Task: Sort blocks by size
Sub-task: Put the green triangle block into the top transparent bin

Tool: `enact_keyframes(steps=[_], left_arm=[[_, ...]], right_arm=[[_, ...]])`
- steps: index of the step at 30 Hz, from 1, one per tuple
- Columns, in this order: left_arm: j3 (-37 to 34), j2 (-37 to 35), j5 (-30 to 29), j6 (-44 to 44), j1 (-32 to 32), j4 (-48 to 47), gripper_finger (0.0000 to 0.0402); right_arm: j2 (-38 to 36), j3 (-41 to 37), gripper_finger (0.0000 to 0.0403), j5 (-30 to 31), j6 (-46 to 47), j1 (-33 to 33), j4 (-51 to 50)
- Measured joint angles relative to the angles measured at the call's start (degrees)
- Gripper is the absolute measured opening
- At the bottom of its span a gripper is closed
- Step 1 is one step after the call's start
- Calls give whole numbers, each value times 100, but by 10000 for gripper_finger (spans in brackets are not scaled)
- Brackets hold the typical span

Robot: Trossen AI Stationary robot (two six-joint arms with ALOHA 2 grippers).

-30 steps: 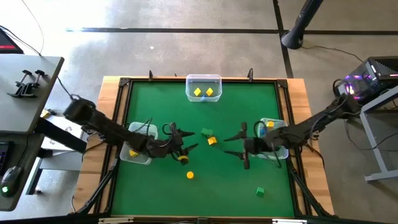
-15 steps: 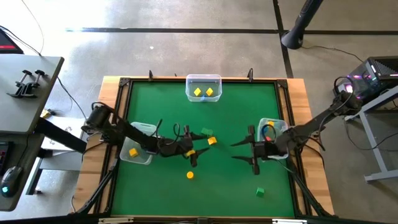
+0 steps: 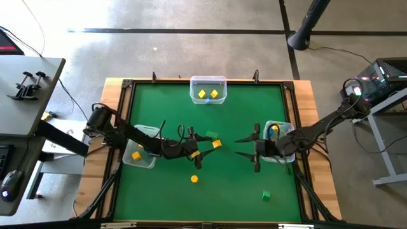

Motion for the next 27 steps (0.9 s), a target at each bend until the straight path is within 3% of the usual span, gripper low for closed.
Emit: enact_keyframes(steps=[4,12,18,27], left_arm=[[0,-2,-16,-204,97,-13,223],[0,-2,-21,-526,209,-34,223],[0,-2,-19,-534,207,-32,223],[0,-2,-19,-537,196,-35,223]], right_arm=[[16,-93,189,9,654,-166,-353],[148,-707,189,-219,837,-177,344],[-166,-319,189,-622,538,263,233],[-595,439,189,-913,603,1181,-1202]])
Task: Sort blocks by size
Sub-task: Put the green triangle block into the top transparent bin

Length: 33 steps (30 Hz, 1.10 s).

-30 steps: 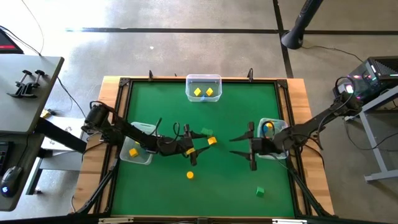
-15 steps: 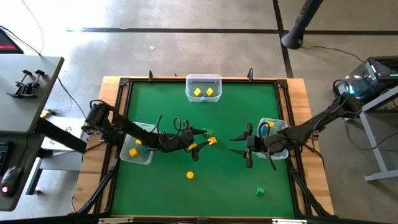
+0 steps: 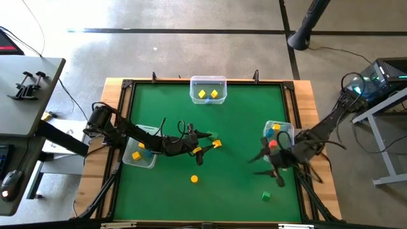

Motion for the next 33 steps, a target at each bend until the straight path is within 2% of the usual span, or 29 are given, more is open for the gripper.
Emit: enact_keyframes(steps=[5,9,12,14,16,20,24,27,33], left_arm=[[0,0,0,0,0,-11,223],[0,0,0,0,0,-5,223],[0,0,0,-2,0,2,223],[0,0,0,-2,0,2,223],[0,0,0,-2,0,4,223],[0,-2,0,-2,7,36,223],[0,-4,-2,10,13,213,223],[2,-9,-1,123,13,282,223],[2,-9,0,144,13,275,223]], right_arm=[[-49,587,189,-80,69,744,-648],[91,933,189,683,182,1338,-1710],[271,997,189,838,1080,1612,-2734],[439,995,189,559,2002,1685,-3352],[637,889,189,33,2801,1683,-3682],[1109,502,189,-1015,3398,1672,-3540],[1614,158,189,-1636,3353,1672,-3034],[1967,61,189,-1754,3034,1674,-2933],[2646,50,189,-1611,2001,1684,-2702]])
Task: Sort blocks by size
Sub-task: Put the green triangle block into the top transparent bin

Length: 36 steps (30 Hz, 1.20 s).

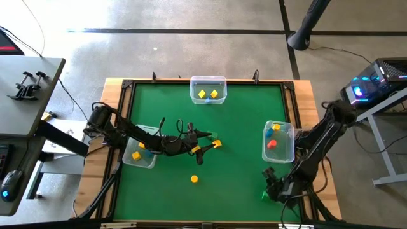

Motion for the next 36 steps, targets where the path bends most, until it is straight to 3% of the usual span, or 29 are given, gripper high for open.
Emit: enact_keyframes(steps=[6,14,19,26,34,36], left_arm=[[0,0,126,-33,2,-9,223],[0,0,140,-42,2,-11,223],[0,0,149,-46,2,-12,223],[0,0,149,-46,2,-24,223],[0,0,149,-44,2,-24,223],[0,2,149,-46,2,-22,223]], right_arm=[[436,-2,193,-424,-563,-170,158],[457,-2,258,-434,-1920,-309,546],[544,-2,263,-394,-2520,-345,588],[893,2,233,-467,-2748,-343,830],[938,4,137,-530,-2635,-342,925],[936,4,129,-503,-2548,-344,942]])
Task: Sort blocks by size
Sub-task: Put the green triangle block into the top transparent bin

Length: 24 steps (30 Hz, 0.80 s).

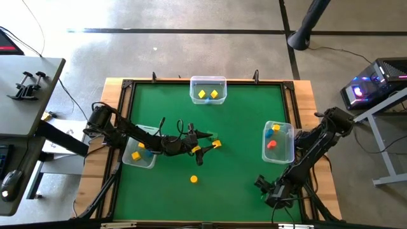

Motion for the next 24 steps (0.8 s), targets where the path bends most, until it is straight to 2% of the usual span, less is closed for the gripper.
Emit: enact_keyframes(steps=[4,8,12,15,18,22,24], left_arm=[[-1,0,-2,2,-10,16,223],[-2,-106,-51,4,-120,-64,223],[0,-670,-435,16,-376,-698,223],[0,-1253,-964,0,-626,-1733,223],[2,-1810,-1491,-284,-868,-2788,223],[2,-2254,-1947,-1033,-1054,-4060,223],[2,-2329,-2109,-1460,-1075,-4542,223]], right_arm=[[-52,-2,129,0,64,-116,-13],[-413,-11,129,315,162,-456,-382],[-964,-11,129,789,143,-1064,-860],[-1327,-11,129,1117,-98,-1839,-827],[-1502,-11,129,1094,-666,-2753,-340],[-1400,-11,129,817,-1344,-4136,1042],[-1225,-7,129,372,-1436,-4858,1931]])
